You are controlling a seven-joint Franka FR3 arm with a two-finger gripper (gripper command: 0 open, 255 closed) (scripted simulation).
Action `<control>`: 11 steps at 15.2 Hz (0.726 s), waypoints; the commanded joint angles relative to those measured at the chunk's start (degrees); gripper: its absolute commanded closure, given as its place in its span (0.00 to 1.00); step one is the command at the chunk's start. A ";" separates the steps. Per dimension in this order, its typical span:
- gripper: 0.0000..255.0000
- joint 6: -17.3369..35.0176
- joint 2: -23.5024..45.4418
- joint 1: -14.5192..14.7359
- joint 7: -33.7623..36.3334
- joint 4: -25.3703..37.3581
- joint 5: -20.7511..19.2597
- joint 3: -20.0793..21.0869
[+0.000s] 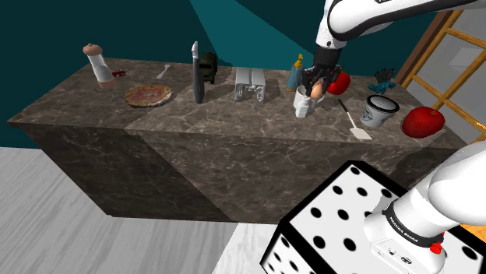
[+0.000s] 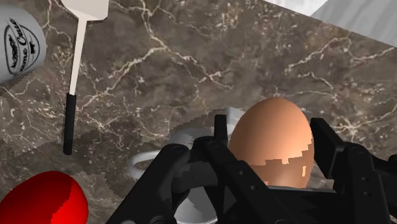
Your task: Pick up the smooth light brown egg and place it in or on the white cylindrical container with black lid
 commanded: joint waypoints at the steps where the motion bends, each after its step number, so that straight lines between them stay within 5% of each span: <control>1: 1.00 -1.61 -0.29 -0.02 -0.14 1.30 0.01 -0.04; 7: 1.00 -5.95 -1.25 0.00 -0.32 4.69 0.10 -0.01; 11: 1.00 -5.82 -4.76 -2.33 -5.34 1.32 -1.46 -3.46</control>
